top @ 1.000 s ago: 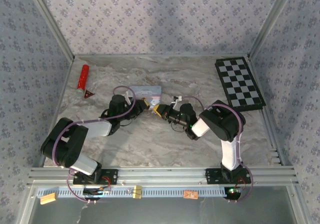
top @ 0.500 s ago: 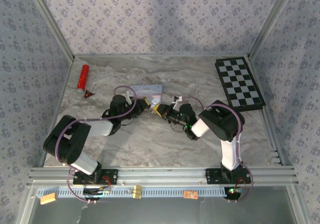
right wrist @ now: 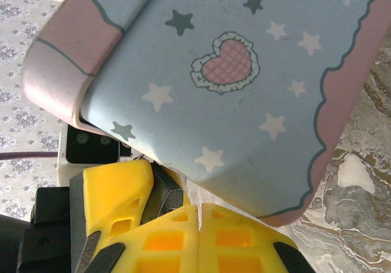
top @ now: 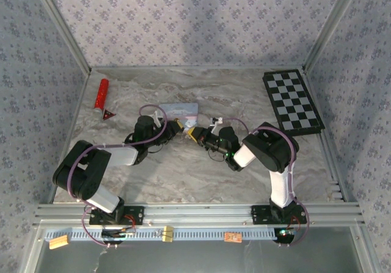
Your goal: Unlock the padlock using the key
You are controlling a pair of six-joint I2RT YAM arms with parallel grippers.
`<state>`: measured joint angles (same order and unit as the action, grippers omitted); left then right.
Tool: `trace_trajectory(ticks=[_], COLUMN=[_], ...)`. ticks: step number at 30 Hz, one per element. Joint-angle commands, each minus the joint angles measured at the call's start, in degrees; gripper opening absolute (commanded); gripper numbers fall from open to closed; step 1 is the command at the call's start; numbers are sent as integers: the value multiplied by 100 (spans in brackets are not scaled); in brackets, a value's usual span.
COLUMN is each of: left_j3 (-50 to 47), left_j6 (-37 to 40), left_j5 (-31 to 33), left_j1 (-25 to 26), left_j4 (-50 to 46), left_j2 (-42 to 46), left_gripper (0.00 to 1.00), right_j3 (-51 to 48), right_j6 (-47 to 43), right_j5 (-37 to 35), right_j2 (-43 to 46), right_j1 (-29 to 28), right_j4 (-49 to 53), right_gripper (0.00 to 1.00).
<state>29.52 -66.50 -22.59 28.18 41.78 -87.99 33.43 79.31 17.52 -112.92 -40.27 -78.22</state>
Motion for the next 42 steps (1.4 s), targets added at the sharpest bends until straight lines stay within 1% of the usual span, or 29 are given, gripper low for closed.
trace_trajectory(ticks=[1,19,24,32,36,39,42], left_j3=[364,423,415,441,464,435,418], left_j6=[14,98,136,163,308,518,779], left_j5=[-1257,-1406,-1364,-1371,-1398,-1326,-1108], left_j1=[486,491,492,483,483,444,435], left_j4=[551,388,323,298,140,-113,-457], left_j2=[108,79,75,67,135,260,462], left_gripper=[0,0,0,0,0,6,16], right_j3=[377,562,656,584,537,486,356], right_j6=[-104,-265,-304,-310,-290,-256,-251], right_j5=[331,420,452,411,385,343,225], right_j2=[-85,-54,-37,-27,-67,-105,-133], right_j1=[-393,-462,-531,-543,-516,-511,-546], right_j4=[-155,-159,-152,-156,-156,-153,-157], right_gripper=[0,0,0,0,0,0,0])
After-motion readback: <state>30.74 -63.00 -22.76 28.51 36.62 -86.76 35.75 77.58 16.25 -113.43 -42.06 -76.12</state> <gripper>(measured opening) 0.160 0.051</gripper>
